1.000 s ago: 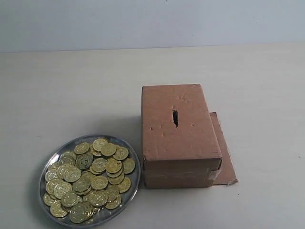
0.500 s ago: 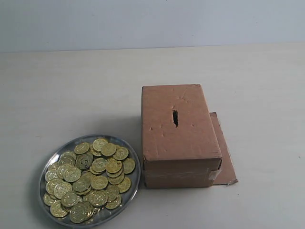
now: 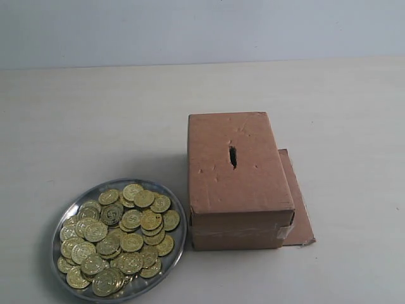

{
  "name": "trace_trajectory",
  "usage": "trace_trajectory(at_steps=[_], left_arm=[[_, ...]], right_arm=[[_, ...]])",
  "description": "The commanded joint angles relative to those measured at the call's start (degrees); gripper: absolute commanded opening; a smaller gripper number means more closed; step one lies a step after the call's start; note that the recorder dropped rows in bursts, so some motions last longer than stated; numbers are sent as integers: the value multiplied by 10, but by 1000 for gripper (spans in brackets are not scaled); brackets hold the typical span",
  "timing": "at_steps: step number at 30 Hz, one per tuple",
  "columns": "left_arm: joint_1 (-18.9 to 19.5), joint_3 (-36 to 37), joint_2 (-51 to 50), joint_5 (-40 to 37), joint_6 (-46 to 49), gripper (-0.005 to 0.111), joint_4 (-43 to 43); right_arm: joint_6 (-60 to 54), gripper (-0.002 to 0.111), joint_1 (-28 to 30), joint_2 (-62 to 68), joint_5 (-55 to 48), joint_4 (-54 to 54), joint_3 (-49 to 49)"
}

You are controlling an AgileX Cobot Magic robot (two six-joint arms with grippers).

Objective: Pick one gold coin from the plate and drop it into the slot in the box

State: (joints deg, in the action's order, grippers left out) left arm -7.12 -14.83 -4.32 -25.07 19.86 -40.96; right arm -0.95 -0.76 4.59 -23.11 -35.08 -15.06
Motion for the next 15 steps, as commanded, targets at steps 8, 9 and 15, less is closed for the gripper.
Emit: trace_trajectory(at_steps=[8, 9, 15], left_arm=[[-49, -118, -269, -138, 355, 0, -7], [-60, -123, -289, -138, 377, 0, -7], [-143, -143, -422, -134, 515, 0, 19]], right_arm=[[-235, 0, 1, 306, -297, -6, -270], [-242, 0, 1, 338, -319, -11, -289], [-325, 0, -25, 480, -379, -75, -346]])
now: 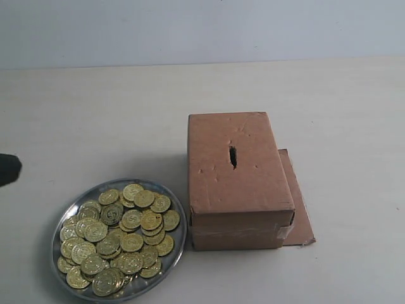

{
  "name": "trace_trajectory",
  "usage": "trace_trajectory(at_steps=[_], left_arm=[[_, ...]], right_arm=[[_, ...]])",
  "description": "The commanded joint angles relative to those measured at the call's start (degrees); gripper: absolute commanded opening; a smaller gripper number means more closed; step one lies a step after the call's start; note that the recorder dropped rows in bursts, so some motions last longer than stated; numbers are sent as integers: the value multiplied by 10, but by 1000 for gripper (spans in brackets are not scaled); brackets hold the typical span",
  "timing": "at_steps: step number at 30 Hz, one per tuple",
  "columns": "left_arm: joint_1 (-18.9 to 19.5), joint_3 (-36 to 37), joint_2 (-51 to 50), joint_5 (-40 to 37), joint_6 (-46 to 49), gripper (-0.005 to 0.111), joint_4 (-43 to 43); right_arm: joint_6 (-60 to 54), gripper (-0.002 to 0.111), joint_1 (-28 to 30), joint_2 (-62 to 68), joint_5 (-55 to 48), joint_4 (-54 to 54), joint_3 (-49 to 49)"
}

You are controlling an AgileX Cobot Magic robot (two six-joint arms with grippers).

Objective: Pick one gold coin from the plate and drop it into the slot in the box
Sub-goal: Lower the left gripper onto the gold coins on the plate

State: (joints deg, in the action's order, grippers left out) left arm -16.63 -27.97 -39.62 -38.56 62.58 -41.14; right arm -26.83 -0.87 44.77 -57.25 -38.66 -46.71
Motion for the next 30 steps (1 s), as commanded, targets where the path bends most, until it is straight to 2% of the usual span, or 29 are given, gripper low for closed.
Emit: trace_trajectory(at_steps=[1, 6, 9, 10, 12, 15, 17, 24, 30], left_arm=[[-64, -13, -91, 2, 113, 0, 34], [-148, -16, -176, 39, 166, 0, 148], [-191, -16, -208, 52, 167, 0, 258], [-214, -16, -222, 53, 175, 0, 328], [-231, -16, -235, 53, 216, 0, 417], [-233, -16, -241, 50, 246, 0, 504], [-235, -16, -254, 52, 253, 0, 512], [-305, -24, -327, 52, 276, 0, 509], [-315, -64, -388, 50, 311, 0, 510]], right_arm=[[-78, 0, -39, 99, -42, -41, -34], [-89, 0, -124, 185, -34, -1, -35], [-89, 0, -170, 225, -18, 20, -35], [-89, 0, -190, 244, -8, 23, -35], [-89, 0, -212, 269, 6, 25, -35], [-90, 0, -218, 289, 19, 28, -35], [-90, 0, -218, 295, 28, 29, -35], [-91, 0, -218, 302, 32, 27, -35], [-91, 0, -218, 302, 37, 27, -35]])
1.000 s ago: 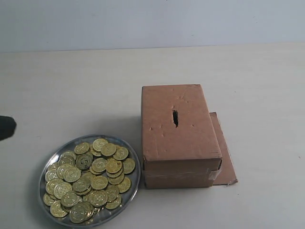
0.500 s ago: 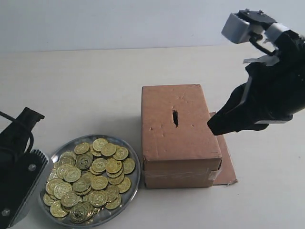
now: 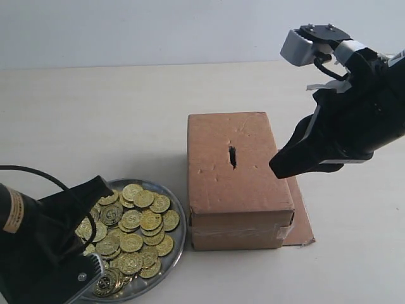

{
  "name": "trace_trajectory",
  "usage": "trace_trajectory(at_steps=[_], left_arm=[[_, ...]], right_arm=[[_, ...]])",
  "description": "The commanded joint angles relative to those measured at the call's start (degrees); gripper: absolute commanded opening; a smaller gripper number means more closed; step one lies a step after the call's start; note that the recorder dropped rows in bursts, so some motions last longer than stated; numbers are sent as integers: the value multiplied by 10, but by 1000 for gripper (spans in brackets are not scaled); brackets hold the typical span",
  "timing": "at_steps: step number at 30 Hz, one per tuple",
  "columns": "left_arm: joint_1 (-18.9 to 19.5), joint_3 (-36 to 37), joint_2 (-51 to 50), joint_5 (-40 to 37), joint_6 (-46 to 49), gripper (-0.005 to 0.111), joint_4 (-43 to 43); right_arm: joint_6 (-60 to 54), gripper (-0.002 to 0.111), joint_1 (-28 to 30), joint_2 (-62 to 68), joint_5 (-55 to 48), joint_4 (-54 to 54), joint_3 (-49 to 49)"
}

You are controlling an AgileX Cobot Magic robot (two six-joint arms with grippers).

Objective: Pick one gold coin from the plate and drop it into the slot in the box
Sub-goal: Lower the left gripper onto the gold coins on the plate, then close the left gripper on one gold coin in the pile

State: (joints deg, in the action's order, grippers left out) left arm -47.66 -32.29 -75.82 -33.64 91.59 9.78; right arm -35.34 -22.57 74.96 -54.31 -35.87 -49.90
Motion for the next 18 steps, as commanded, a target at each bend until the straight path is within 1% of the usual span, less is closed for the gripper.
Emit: trace_trajectory(at_steps=[1, 3, 6, 9, 11, 14, 18], left_arm=[[-4, -26, -35, -1, 28, 1, 1], [-4, -38, -50, -4, 40, 6, 1], [-4, -54, -73, -5, 54, 20, -1], [-4, -59, -96, -11, 88, 36, -2], [-4, -59, -109, -22, 115, 44, -2], [-4, -59, -121, -40, 177, 49, -2], [-4, -68, -128, -40, 181, 52, -2]], right_arm=[[-6, 0, -1, 0, 7, -1, -3], [-6, 0, -1, 0, 7, -1, -3], [-8, 0, -1, 0, 8, -1, -3], [-9, 0, -1, 0, 9, -1, -3], [-9, 0, -1, 0, 11, -1, -3], [-9, 0, -1, 0, 11, -2, -3], [-9, 0, -1, 0, 11, -2, -3]])
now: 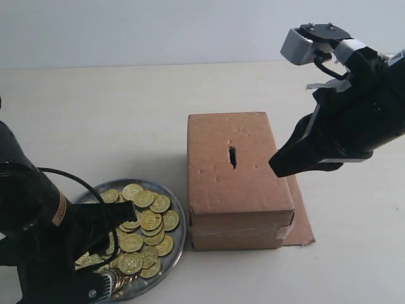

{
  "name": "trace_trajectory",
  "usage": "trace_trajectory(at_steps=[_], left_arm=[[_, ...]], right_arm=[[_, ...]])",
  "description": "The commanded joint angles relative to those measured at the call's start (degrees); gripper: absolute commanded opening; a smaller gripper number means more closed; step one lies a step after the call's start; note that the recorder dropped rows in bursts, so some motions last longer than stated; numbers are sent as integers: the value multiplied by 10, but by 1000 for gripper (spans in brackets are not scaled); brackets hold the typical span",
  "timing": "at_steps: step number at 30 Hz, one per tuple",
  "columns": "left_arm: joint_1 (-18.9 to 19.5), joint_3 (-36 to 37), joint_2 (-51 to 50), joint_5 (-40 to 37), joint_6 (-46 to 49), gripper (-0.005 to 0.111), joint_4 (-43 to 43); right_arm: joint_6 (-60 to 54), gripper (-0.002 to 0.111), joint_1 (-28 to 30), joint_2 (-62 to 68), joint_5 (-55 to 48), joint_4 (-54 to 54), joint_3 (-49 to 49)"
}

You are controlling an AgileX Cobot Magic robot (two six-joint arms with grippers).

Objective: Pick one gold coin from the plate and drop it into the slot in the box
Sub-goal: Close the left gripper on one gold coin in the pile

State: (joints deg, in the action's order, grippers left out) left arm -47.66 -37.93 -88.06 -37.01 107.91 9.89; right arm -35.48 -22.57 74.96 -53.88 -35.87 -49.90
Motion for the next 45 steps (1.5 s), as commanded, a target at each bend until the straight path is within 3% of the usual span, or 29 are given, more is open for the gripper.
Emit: trace_trajectory(at_steps=[1, 6, 14, 45], left_arm=[[-4, -16, -8, -6, 18, 53, -5], [-7, -32, -31, -3, 30, 61, -14], [-55, -34, -57, -7, 43, 61, -15], [-56, -11, -58, 19, 24, 60, -29]], right_arm=[[-8, 0, -1, 0, 6, -2, -3], [-8, 0, -1, 0, 6, -2, -3], [-8, 0, -1, 0, 6, -2, -3], [-8, 0, -1, 0, 5, -2, -3]])
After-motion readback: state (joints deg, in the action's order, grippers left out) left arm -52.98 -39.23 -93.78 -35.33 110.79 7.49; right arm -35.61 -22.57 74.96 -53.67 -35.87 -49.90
